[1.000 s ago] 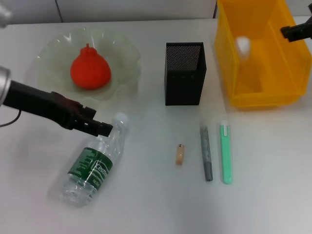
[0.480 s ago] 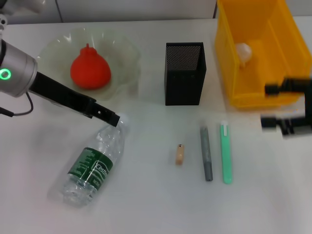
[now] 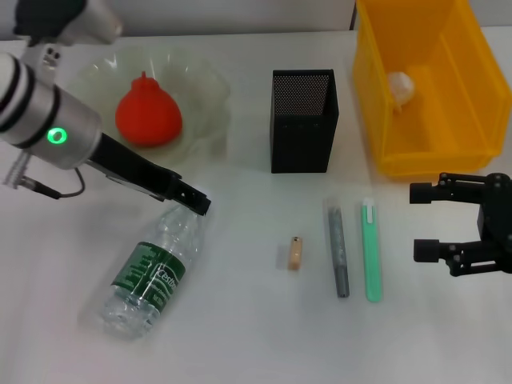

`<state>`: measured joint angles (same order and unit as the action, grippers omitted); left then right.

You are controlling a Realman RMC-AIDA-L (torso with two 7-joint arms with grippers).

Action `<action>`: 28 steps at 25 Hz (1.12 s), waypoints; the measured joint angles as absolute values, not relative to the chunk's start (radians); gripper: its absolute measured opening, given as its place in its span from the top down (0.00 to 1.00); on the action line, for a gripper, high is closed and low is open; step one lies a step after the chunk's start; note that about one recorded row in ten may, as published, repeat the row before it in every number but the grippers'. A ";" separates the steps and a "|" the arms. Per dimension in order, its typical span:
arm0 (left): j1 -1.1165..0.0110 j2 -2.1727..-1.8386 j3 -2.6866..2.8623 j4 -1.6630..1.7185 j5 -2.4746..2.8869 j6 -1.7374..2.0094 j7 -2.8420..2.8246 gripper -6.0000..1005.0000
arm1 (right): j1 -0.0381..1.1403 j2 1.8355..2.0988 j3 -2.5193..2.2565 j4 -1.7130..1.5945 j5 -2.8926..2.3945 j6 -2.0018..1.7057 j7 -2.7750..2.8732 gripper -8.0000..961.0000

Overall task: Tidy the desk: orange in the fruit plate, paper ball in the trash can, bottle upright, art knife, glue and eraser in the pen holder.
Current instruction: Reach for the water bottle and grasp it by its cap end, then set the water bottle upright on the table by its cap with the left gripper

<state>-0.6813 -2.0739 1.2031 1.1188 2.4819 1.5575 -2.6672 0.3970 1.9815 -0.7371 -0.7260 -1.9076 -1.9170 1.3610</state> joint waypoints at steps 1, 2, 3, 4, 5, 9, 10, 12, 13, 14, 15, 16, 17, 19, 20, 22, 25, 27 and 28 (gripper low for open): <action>-0.681 -2.075 1.223 1.114 2.482 1.540 -2.672 0.26 | 0.396 1.983 -0.737 -0.720 -1.908 -1.917 1.355 0.12; -0.684 -2.078 1.257 1.097 2.482 1.507 -2.680 0.26 | 0.394 1.984 -0.737 -0.709 -1.908 -1.917 1.344 0.12; -0.684 -2.078 1.257 1.097 2.482 1.507 -2.680 0.26 | 0.394 1.984 -0.737 -0.709 -1.908 -1.917 1.344 0.12; -0.685 -2.078 1.275 1.089 2.482 1.490 -2.686 0.26 | 0.392 1.984 -0.735 -0.698 -1.907 -1.915 1.337 0.12; -0.686 -2.078 1.292 1.085 2.482 1.471 -2.692 0.26 | 0.392 1.984 -0.735 -0.698 -1.907 -1.915 1.337 0.12; -0.680 -2.079 1.392 1.080 2.482 1.384 -2.723 0.27 | 0.388 1.985 -0.735 -0.689 -1.906 -1.911 1.334 0.12; -0.680 -2.079 1.392 1.080 2.482 1.384 -2.723 0.27 | 0.388 1.985 -0.735 -0.689 -1.906 -1.911 1.334 0.12; -0.678 -2.079 1.437 1.080 2.486 1.360 -2.735 0.27 | 0.388 1.985 -0.736 -0.688 -1.906 -1.910 1.333 0.12; -0.677 -2.079 1.463 1.080 2.495 1.347 -2.743 0.27 | 0.388 1.985 -0.736 -0.688 -1.906 -1.910 1.333 0.12; -0.677 -2.079 1.485 1.080 2.502 1.339 -2.746 0.27 | 0.388 1.985 -0.736 -0.687 -1.906 -1.910 1.333 0.12; -0.677 -2.079 1.506 1.081 2.514 1.328 -2.750 0.27 | 0.388 1.985 -0.736 -0.687 -1.906 -1.910 1.333 0.12; -0.677 -2.079 1.506 1.081 2.514 1.328 -2.750 0.27 | 0.388 1.985 -0.736 -0.687 -1.906 -1.910 1.333 0.12; -0.672 -2.079 1.562 1.090 2.542 1.301 -2.761 0.28 | 0.388 1.985 -0.735 -0.687 -1.905 -1.911 1.329 0.12; -0.667 -2.079 1.587 1.098 2.552 1.290 -2.768 0.28 | 0.387 1.985 -0.734 -0.686 -1.905 -1.912 1.327 0.12; -0.663 -2.080 1.603 1.106 2.555 1.283 -2.772 0.30 | 0.387 1.985 -0.733 -0.686 -1.905 -1.912 1.326 0.12; -0.638 -2.080 1.633 1.158 2.561 1.278 -2.777 0.33 | 0.384 1.985 -0.731 -0.683 -1.905 -1.912 1.324 0.12; -0.616 -2.079 1.637 1.209 2.559 1.287 -2.776 0.39 | 0.381 1.985 -0.730 -0.682 -1.905 -1.915 1.324 0.12; -0.597 -2.077 1.638 1.246 2.553 1.303 -2.766 0.43 | 0.376 1.985 -0.728 -0.681 -1.901 -1.915 1.324 0.12; -0.597 -2.077 1.638 1.246 2.553 1.303 -2.766 0.45 | 0.376 1.985 -0.728 -0.681 -1.901 -1.915 1.324 0.12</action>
<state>-0.5975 -2.0769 1.6383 1.2463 2.5531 1.3026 -2.7664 0.3757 1.9850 -0.7284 -0.6810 -1.9008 -1.9145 1.3240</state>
